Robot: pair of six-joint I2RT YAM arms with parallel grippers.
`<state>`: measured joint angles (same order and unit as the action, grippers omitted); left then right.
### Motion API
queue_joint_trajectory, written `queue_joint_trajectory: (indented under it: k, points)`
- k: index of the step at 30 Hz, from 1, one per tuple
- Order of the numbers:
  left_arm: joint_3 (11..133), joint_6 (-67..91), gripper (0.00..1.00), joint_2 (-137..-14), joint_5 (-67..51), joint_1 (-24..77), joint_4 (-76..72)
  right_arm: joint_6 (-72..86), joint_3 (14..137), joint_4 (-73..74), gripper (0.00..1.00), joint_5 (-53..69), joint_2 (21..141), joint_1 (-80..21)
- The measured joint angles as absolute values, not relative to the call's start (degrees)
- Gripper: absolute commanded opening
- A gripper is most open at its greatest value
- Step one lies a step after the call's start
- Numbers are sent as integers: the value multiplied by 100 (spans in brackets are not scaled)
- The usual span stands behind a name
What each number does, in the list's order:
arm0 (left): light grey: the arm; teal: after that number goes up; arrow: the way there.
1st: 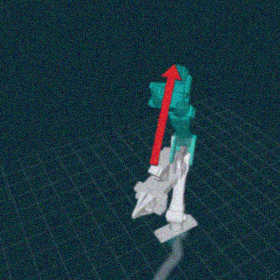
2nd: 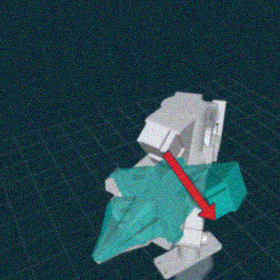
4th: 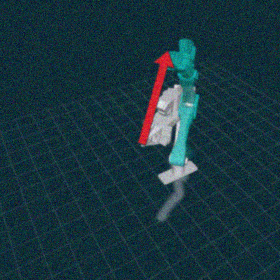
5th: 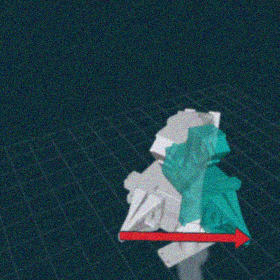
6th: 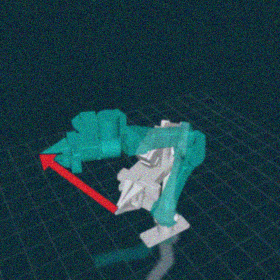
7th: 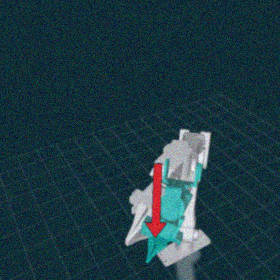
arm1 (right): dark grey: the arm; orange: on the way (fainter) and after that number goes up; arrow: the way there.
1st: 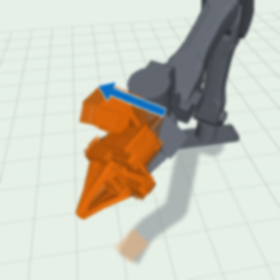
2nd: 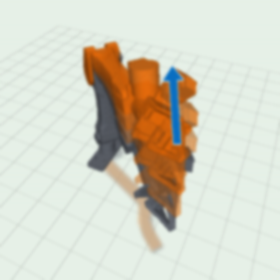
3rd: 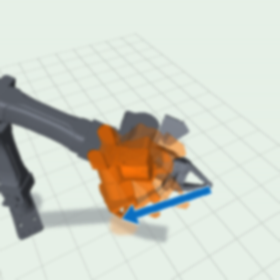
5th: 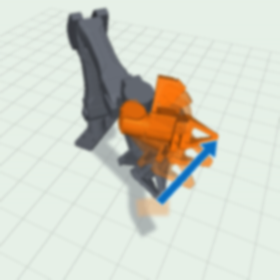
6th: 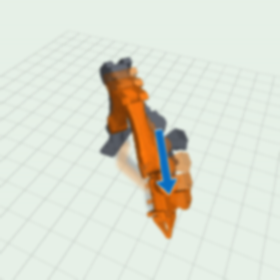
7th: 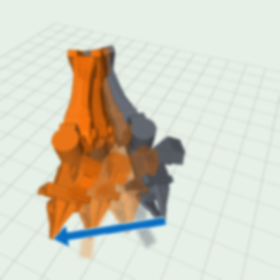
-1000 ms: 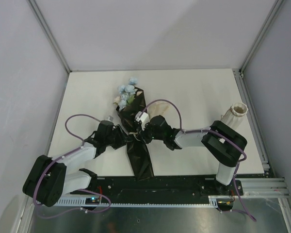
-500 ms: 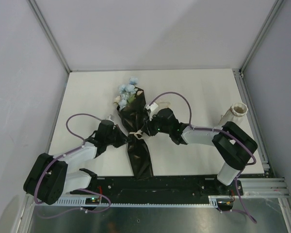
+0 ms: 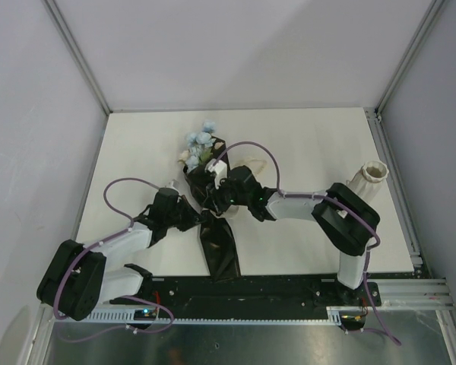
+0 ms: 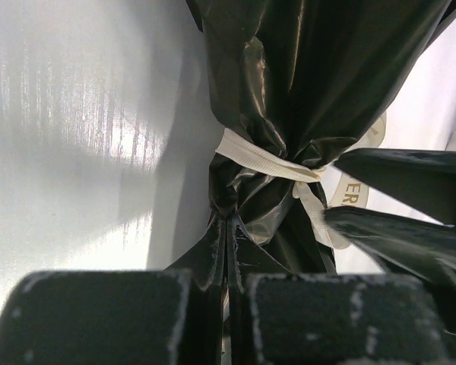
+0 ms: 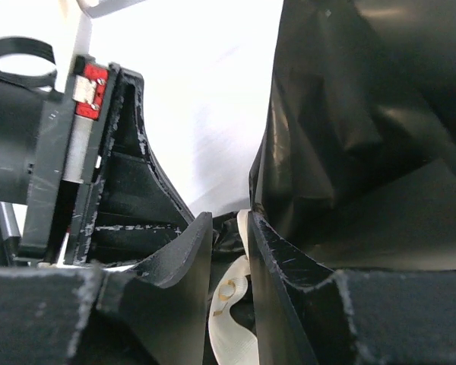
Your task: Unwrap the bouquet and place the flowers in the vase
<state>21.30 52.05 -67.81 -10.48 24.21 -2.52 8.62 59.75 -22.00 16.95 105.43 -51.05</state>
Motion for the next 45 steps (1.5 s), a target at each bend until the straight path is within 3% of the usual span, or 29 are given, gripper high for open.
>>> queue_joint_trajectory:
  k: [23,28,37,45]
  points:
    - [2130,5207,0,-6705,-967,2421,-266,-530,6158,-1815,40,591,10906,-5658]
    - [2130,5207,0,-6705,-963,2421,-305,-836,6173,-1737,37,480,10906,-5671]
    - [2130,5212,0,-6705,-958,2421,-377,-1166,6176,-1745,16,84,10906,-5693]
    - [2130,5251,0,-6705,-923,2421,-462,-1466,6176,-1811,21,-333,10919,-5787]
